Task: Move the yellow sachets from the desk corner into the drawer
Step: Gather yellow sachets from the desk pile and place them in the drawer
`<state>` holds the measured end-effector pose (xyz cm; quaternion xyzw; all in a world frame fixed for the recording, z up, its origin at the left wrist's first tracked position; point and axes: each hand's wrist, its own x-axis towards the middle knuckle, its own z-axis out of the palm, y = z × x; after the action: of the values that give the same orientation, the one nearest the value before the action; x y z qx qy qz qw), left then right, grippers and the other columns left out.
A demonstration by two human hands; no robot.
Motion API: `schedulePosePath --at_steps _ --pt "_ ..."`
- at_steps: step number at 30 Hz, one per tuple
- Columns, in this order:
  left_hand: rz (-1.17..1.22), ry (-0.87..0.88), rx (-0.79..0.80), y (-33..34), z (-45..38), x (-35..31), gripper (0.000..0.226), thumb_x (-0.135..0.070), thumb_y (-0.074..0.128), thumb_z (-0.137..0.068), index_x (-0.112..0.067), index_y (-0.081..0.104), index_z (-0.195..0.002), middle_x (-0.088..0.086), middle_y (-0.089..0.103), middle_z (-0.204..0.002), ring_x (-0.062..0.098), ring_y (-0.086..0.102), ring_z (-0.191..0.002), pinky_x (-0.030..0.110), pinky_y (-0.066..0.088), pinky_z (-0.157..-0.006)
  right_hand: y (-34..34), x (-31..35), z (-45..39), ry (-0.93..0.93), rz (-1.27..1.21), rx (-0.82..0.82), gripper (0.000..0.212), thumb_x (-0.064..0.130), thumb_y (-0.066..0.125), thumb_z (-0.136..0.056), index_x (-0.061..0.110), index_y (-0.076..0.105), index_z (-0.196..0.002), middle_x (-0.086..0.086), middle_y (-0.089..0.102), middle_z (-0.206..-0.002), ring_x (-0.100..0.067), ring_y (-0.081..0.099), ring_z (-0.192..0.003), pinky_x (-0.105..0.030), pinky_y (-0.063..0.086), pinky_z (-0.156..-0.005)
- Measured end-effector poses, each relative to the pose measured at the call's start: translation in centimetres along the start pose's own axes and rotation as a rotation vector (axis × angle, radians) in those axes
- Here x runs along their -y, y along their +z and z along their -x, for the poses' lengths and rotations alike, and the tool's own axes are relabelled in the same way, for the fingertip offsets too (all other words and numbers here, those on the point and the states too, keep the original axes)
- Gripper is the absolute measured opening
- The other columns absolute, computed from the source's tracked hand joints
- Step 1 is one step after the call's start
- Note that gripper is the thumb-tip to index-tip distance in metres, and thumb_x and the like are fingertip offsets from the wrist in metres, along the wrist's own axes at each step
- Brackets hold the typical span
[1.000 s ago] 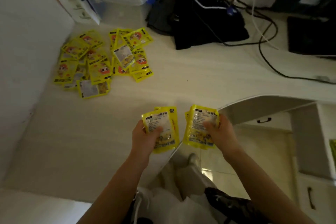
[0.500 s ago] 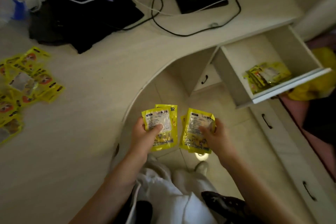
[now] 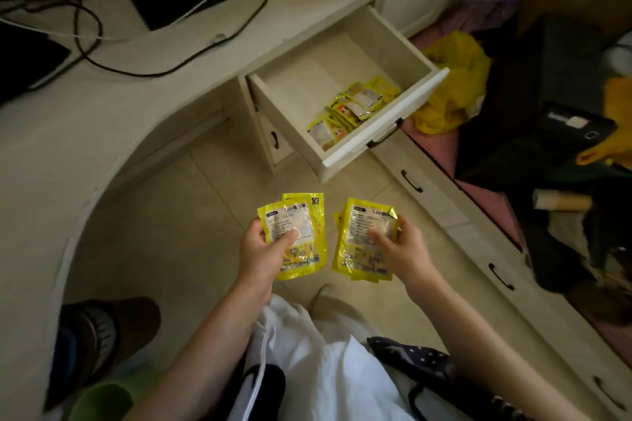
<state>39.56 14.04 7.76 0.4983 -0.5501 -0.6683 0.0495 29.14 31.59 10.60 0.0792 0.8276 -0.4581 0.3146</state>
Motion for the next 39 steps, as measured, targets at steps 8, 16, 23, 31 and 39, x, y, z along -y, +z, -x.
schedulePosePath --at_steps 8,16,23,31,39 --pt "-0.006 0.032 0.039 6.8 -3.5 -3.7 0.024 0.000 0.072 -0.080 -0.018 0.059 -0.090 0.002 0.070 -0.090 0.017 0.068 -0.079 0.032 0.056 -0.071 -6.2 2.1 -6.4 -0.004 -0.055 -0.072 0.024 0.019 0.064 -0.088 0.015 0.056 -0.110 -0.006 0.067 -0.105 -0.023 0.067 -0.094 -0.044 0.057 -0.079" --pt "0.018 0.005 0.050 11.7 -10.7 -8.6 0.026 -0.002 0.072 -0.080 -0.017 0.062 -0.099 0.004 0.072 -0.096 0.019 0.070 -0.084 0.033 0.056 -0.069 -8.4 7.1 -14.3 -0.027 -0.103 -0.091 0.021 0.018 0.063 -0.089 0.018 0.055 -0.109 -0.002 0.066 -0.102 -0.018 0.066 -0.091 -0.035 0.054 -0.076" --pt "0.009 -0.003 0.026 15.2 -17.0 -13.1 0.025 -0.004 0.072 -0.081 -0.021 0.062 -0.096 0.004 0.072 -0.096 0.020 0.070 -0.085 0.033 0.055 -0.070 -9.1 13.1 -21.1 -0.082 -0.087 -0.072 0.015 0.017 0.062 -0.090 0.019 0.055 -0.102 0.004 0.064 -0.092 -0.010 0.062 -0.082 -0.029 0.052 -0.066" --pt "0.031 -0.030 -0.062 18.9 -21.0 -15.3 0.023 -0.003 0.073 -0.080 -0.020 0.063 -0.091 0.003 0.072 -0.092 0.018 0.070 -0.079 0.028 0.054 -0.061 -10.1 17.5 -28.3 -0.079 0.005 0.021 0.019 0.017 0.064 -0.089 0.017 0.057 -0.107 -0.001 0.066 -0.101 -0.020 0.066 -0.093 -0.042 0.056 -0.083" --pt "0.146 -0.144 -0.207 23.9 -23.8 -16.0 0.024 -0.006 0.074 -0.078 -0.017 0.066 -0.097 0.005 0.073 -0.096 0.026 0.070 -0.089 0.043 0.057 -0.081 -13.0 20.8 -35.8 -0.076 0.112 0.167 0.017 0.016 0.060 -0.091 0.020 0.053 -0.107 -0.005 0.066 -0.107 -0.022 0.066 -0.096 -0.046 0.057 -0.082"
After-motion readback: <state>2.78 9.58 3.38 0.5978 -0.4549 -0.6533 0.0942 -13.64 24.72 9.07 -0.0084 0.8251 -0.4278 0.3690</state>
